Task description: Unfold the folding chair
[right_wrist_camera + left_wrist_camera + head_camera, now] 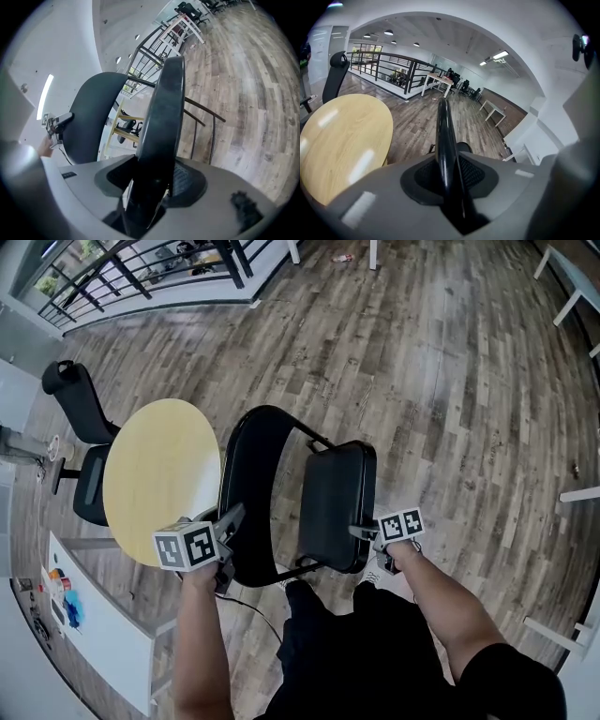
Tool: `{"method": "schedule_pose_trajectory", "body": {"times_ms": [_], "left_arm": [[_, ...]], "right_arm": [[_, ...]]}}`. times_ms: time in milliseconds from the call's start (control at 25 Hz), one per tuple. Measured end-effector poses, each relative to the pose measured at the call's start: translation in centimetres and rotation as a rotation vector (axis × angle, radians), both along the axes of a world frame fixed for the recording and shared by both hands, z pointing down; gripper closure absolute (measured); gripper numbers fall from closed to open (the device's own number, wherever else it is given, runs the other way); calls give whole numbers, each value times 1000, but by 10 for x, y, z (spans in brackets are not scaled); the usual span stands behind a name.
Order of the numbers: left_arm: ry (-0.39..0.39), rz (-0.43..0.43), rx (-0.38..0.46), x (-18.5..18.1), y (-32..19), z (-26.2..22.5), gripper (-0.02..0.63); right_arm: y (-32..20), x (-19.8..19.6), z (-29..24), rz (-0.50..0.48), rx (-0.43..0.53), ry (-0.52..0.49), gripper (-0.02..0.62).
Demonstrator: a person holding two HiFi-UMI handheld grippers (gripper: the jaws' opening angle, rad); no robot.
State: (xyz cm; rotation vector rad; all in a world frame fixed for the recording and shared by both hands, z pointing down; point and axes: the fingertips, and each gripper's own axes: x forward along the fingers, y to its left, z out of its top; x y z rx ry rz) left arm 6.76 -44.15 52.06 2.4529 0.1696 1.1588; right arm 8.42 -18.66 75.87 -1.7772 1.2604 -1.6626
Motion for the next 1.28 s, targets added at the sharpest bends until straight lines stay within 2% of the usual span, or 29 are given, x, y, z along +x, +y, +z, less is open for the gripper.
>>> {"method": "schedule_pose_trajectory", "body": {"times_ms": [160,280,560,840,1280], "left_arm": [[-14,-8,59,-3,-16,15,506],[-18,-14,69,-6,-24,22,502],[-5,-18,36,-8,-38,49,499],[6,-17,-11,-9,-39,69,499],[19,-17,-34,-5,-17,96,497]], "right_arm": [[15,2,13,9,0,-15,383],[27,2,21,19,-2,-32,383],[63,10,55,65,-17,-76,380],[95,14,82,78,77,-142,380],[152,26,132,116,140,-191,377]]}}
